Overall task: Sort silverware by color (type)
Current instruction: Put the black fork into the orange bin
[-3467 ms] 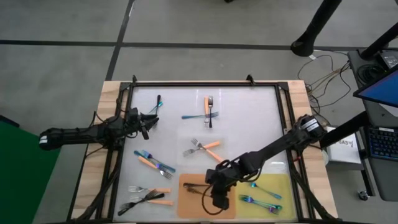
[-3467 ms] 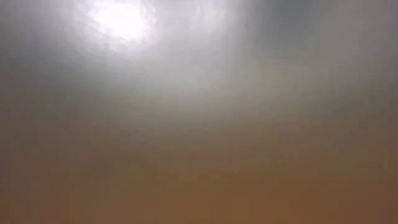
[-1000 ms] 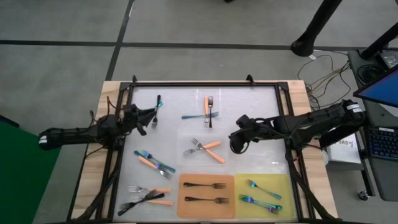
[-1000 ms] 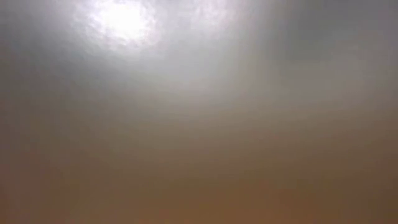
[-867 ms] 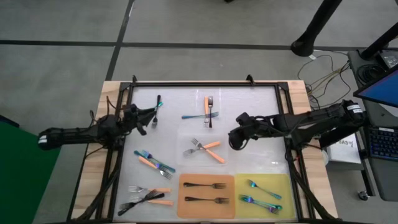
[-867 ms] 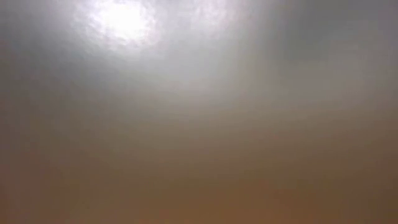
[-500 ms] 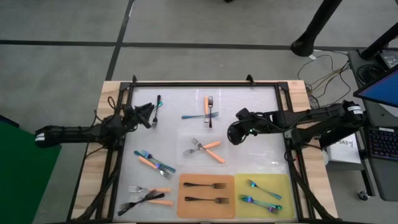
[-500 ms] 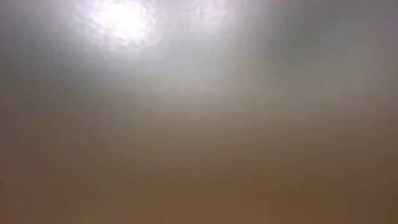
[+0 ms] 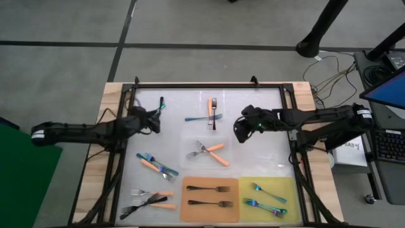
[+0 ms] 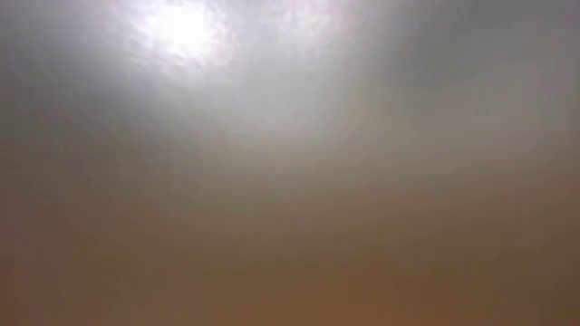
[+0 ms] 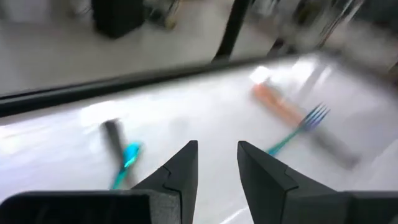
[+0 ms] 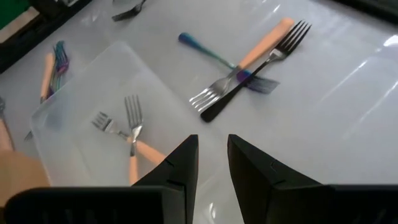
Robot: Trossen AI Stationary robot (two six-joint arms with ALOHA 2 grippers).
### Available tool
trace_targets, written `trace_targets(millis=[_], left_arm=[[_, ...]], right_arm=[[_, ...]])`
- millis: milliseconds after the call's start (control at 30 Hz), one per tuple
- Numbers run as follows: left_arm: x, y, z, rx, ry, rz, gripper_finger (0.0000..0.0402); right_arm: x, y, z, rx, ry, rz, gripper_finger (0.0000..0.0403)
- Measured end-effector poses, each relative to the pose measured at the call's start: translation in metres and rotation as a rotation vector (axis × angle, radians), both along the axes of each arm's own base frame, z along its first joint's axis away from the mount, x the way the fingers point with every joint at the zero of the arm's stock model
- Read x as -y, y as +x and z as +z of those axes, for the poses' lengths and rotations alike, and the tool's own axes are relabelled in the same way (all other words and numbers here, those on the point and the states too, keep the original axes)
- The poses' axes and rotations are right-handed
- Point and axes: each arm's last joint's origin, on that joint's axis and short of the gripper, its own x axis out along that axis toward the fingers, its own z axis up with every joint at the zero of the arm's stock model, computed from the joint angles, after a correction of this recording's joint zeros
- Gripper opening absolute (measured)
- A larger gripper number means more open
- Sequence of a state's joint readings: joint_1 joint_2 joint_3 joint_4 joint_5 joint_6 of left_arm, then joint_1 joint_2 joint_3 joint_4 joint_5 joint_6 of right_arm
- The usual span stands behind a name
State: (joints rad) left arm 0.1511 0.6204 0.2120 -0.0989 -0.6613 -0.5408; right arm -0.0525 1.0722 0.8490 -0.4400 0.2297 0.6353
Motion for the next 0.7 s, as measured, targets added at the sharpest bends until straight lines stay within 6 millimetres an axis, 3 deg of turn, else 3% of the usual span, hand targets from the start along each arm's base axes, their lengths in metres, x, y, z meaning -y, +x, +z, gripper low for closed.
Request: trace_targets(millis=[167, 333, 700], left_arm=[[-0.009, 0.006, 0.012, -0.227, -0.128, 0.087, 0.0096], [-0.023, 0.016, 0.006, -0.385, -0.321, 0.034, 0.0096], [-0.063, 0.053, 0.008, -0.500, -0.386, -0.098, 0.0096]], right_arm=[[0.013, -0.007, 0.005, 0.014, -0.014, -0.046, 0.0078], [0.022, -0.013, 0.007, 0.000, -0.013, -0.086, 0.0083], [0.027, -0.014, 0.005, -0.011, 0.016, -0.102, 0.0086]])
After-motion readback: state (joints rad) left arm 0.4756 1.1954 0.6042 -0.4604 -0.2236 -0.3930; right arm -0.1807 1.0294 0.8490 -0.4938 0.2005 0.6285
